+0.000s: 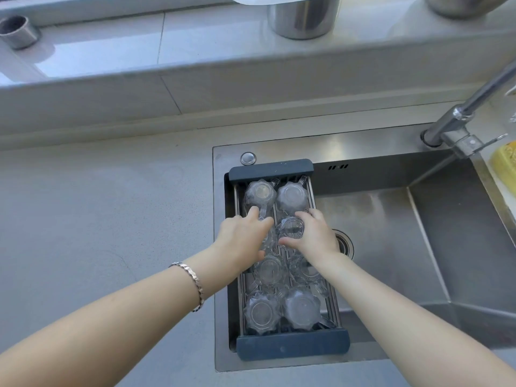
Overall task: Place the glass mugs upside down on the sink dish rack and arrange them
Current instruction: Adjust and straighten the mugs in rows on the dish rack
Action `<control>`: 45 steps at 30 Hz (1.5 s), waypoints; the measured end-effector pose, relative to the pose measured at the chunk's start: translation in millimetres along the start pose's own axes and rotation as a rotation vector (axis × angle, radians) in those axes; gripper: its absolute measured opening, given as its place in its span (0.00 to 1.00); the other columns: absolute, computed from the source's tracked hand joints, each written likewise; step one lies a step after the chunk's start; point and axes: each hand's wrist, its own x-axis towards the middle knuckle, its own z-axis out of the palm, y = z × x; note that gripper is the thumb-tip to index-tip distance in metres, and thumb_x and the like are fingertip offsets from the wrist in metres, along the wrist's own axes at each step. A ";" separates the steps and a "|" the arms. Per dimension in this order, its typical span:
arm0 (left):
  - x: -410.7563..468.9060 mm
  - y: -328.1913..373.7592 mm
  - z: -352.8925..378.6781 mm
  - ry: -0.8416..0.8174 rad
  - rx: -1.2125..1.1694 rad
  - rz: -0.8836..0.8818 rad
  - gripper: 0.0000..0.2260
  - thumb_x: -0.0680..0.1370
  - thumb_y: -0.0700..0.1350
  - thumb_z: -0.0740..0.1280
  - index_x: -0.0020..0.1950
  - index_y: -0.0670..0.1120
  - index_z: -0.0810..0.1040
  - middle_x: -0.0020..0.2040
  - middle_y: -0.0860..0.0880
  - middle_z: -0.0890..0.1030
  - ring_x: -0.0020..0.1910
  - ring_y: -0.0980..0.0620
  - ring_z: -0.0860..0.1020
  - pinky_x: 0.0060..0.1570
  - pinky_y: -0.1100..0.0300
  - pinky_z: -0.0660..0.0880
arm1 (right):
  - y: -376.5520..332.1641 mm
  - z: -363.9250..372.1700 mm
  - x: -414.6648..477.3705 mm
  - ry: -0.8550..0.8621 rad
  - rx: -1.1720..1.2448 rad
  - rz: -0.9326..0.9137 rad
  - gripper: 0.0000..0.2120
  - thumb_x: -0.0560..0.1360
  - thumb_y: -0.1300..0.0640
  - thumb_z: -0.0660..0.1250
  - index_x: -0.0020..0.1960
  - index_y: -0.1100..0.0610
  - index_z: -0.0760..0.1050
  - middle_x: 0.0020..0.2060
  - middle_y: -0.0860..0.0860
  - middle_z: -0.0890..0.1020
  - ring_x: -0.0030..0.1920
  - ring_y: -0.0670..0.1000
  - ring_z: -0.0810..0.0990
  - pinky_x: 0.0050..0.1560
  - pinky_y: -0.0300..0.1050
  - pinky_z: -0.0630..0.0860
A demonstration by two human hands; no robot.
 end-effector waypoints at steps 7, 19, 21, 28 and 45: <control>13.5 -2.7 -9.5 -0.072 0.189 0.186 0.25 0.76 0.41 0.67 0.70 0.51 0.64 0.65 0.44 0.67 0.54 0.41 0.77 0.44 0.54 0.73 | 0.9 1.4 -0.8 0.004 -0.001 0.006 0.35 0.67 0.45 0.73 0.69 0.53 0.64 0.73 0.53 0.61 0.70 0.55 0.66 0.64 0.52 0.70; 45.5 -6.5 2.2 -0.155 0.108 0.133 0.30 0.77 0.37 0.64 0.74 0.56 0.59 0.70 0.44 0.64 0.64 0.41 0.69 0.55 0.51 0.74 | -0.8 -5.3 6.0 -0.017 0.024 0.033 0.34 0.66 0.42 0.72 0.66 0.55 0.66 0.66 0.54 0.67 0.59 0.55 0.75 0.56 0.52 0.76; 41.3 -14.8 10.4 -0.140 -0.038 0.108 0.33 0.76 0.36 0.62 0.74 0.60 0.57 0.73 0.46 0.60 0.66 0.41 0.66 0.59 0.50 0.72 | -3.6 -10.7 11.7 0.073 0.088 0.038 0.32 0.69 0.43 0.70 0.66 0.56 0.64 0.64 0.56 0.69 0.61 0.56 0.73 0.60 0.52 0.73; 32.9 -24.7 19.8 0.212 -0.578 -0.028 0.20 0.76 0.44 0.62 0.68 0.50 0.72 0.68 0.46 0.70 0.66 0.45 0.70 0.62 0.50 0.72 | -19.1 -23.1 49.9 0.039 0.076 -0.007 0.36 0.71 0.48 0.69 0.73 0.47 0.54 0.68 0.59 0.66 0.65 0.61 0.71 0.63 0.52 0.69; 79.7 -32.7 10.9 0.152 -0.321 -0.135 0.26 0.76 0.44 0.68 0.72 0.46 0.62 0.68 0.41 0.65 0.61 0.38 0.69 0.57 0.50 0.72 | -30.6 -8.5 59.3 0.107 0.115 -0.039 0.34 0.71 0.49 0.71 0.71 0.56 0.62 0.66 0.58 0.71 0.66 0.57 0.69 0.64 0.49 0.67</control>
